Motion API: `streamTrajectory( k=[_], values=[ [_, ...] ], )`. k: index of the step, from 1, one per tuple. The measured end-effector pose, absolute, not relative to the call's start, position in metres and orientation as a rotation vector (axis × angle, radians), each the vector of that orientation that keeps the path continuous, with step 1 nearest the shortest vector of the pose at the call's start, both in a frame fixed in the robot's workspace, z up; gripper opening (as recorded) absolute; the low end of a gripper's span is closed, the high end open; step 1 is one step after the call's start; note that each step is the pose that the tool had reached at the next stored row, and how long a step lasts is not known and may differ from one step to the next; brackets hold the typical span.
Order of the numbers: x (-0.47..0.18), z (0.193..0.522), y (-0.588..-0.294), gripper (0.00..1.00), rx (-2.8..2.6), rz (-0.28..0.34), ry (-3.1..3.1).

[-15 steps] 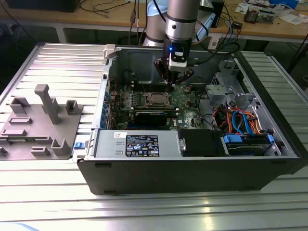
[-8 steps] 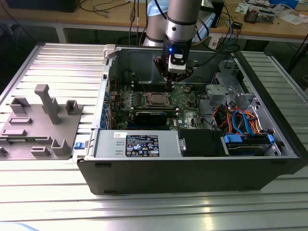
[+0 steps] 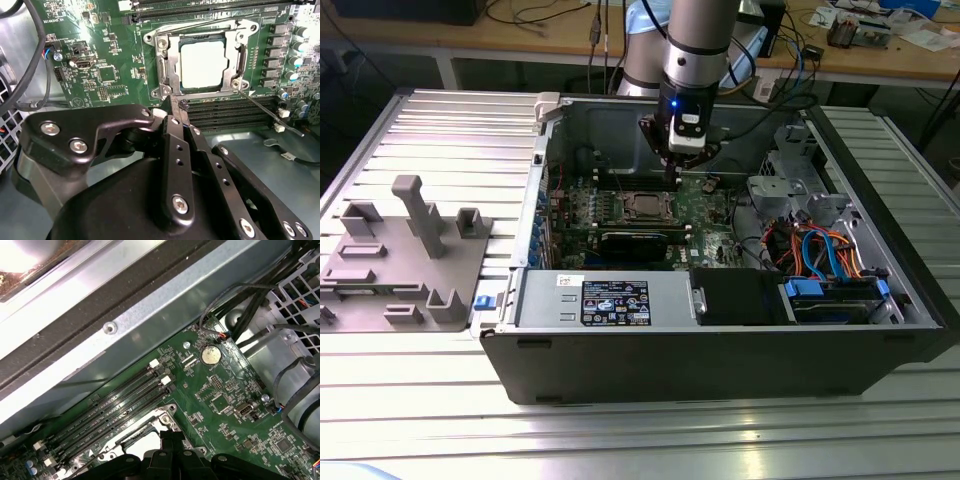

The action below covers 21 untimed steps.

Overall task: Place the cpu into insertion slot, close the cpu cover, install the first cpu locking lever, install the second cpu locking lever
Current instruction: 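Install the first cpu locking lever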

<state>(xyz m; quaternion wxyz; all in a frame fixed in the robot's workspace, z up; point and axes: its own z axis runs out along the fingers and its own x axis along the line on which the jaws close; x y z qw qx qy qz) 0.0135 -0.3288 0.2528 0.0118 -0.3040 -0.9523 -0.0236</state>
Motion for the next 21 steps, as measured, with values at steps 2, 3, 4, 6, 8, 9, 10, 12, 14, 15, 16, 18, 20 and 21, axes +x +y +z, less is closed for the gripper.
streamTrajectory(
  k=[2, 3, 4, 6, 8, 9, 10, 12, 14, 15, 16, 18, 20, 21],
  values=[
    [0.0135, 0.2529, -0.3288, 0.11, -0.948, -0.074, -2.97],
    [0.0135, 0.2529, -0.3288, 0.11, -0.948, -0.073, -2.97],
    [0.0135, 0.2529, -0.3288, 0.11, -0.948, -0.073, -2.97],
    [0.0135, 0.2529, -0.3288, 0.11, -0.947, -0.073, -2.97],
    [0.0135, 0.2529, -0.3288, 0.11, -0.945, -0.073, -2.971],
    [0.0135, 0.2529, -0.3288, 0.11, -0.941, -0.073, -2.972],
    [0.0135, 0.2529, -0.3288, 0.11, -0.936, -0.073, -2.973],
    [0.0135, 0.2529, -0.3288, 0.11, -0.92, -0.073, -2.978],
    [0.0135, 0.2529, -0.3288, 0.11, -0.904, -0.073, -2.982],
    [0.0135, 0.2529, -0.3288, 0.11, -0.899, -0.073, -2.984],
    [0.0135, 0.2529, -0.3288, 0.11, -0.895, -0.073, -2.985],
    [0.0135, 0.2529, -0.3288, 0.11, -0.882, -0.073, -2.989],
    [0.0135, 0.2529, -0.3288, 0.11, -0.873, -0.072, -2.991],
    [0.0135, 0.2529, -0.3288, 0.11, -0.863, -0.072, -2.994]
  ],
)
